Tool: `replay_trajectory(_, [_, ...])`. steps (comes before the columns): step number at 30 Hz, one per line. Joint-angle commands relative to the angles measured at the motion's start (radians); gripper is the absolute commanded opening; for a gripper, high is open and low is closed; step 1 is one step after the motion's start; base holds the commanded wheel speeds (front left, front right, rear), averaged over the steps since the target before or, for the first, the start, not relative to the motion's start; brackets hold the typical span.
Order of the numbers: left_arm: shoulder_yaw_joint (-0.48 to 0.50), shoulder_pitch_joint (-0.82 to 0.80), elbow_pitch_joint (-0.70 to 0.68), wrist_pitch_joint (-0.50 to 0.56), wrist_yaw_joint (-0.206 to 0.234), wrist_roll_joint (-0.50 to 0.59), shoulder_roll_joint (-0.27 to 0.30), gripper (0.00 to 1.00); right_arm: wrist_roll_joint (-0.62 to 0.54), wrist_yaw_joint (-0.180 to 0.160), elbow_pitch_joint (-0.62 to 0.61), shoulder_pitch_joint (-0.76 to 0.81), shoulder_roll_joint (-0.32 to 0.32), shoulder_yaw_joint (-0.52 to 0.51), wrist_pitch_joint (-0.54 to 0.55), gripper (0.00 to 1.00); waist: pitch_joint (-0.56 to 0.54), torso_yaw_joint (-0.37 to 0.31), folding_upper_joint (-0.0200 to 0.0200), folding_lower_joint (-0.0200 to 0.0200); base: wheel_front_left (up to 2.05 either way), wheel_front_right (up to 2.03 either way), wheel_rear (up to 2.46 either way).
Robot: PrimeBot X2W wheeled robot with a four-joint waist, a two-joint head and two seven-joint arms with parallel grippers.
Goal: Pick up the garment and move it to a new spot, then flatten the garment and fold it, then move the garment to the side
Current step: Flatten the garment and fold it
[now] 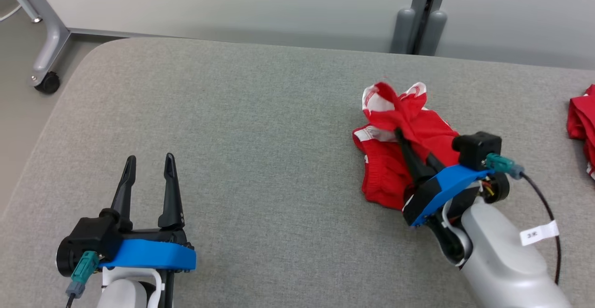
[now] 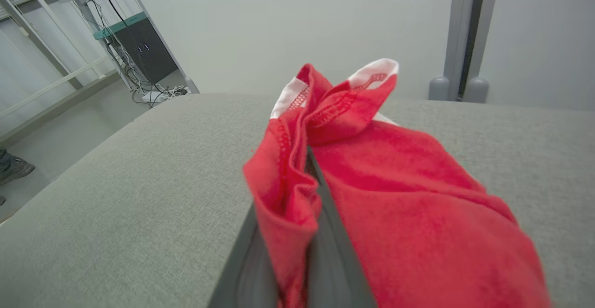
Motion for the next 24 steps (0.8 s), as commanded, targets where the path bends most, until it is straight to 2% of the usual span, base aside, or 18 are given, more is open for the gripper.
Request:
replay_trajectory(1, [-0.003, -0.001, -0.001, -0.003, -0.008, -0.005, -0.001, 1.00, -0.004, 0.000, 0.014, 0.017, 0.021, -0.003, -0.003, 0.00, 0.006, 0.008, -0.0001, 0.0000, 0.00, 0.00, 0.00])
replay_trajectory(7, [-0.012, -0.011, 0.006, -0.003, -0.008, -0.017, -0.002, 1.00, -0.062, 0.000, 0.083, 0.039, 0.069, -0.005, -0.027, 0.00, 0.019, 0.024, -0.0001, 0.0000, 0.00, 0.00, 0.00])
replay_trajectory(8, [-0.013, -0.012, 0.007, -0.003, -0.008, -0.018, -0.002, 1.00, -0.068, 0.000, 0.092, 0.040, 0.076, -0.005, -0.032, 0.10, 0.020, 0.025, -0.0001, 0.0000, 0.00, 0.00, 0.00])
replay_trajectory(9, [-0.013, -0.012, 0.008, -0.003, -0.008, -0.019, -0.002, 1.00, -0.078, 0.000, 0.091, 0.039, 0.082, 0.007, -0.035, 0.77, 0.021, 0.025, -0.0001, 0.0000, 0.00, 0.00, 0.00])
replay_trajectory(10, [-0.011, -0.012, 0.009, -0.003, -0.008, -0.019, -0.002, 1.00, -0.081, 0.000, 0.090, 0.040, 0.086, 0.017, -0.042, 1.00, 0.020, 0.024, -0.0001, 0.0000, 0.00, 0.00, 0.00])
replay_trajectory(13, [-0.007, -0.009, 0.011, -0.003, -0.008, -0.019, -0.002, 1.00, -0.090, 0.000, 0.080, 0.045, 0.085, 0.026, -0.052, 1.00, 0.016, 0.020, -0.0001, 0.0000, 0.00, 0.00, 0.00])
replay_trajectory(18, [-0.001, 0.009, 0.016, -0.003, -0.007, -0.015, -0.002, 1.00, -0.114, 0.000, -0.028, 0.095, 0.051, 0.032, -0.065, 1.00, -0.009, -0.003, -0.0001, 0.0000, 0.00, 0.00, 0.00])
replay_trajectory(24, [0.009, 0.028, 0.014, -0.003, -0.004, -0.006, -0.002, 1.00, -0.180, 0.000, -0.258, 0.223, 0.002, -0.117, -0.066, 1.00, -0.037, -0.039, -0.0001, 0.0000, 0.00, 0.00, 0.00])
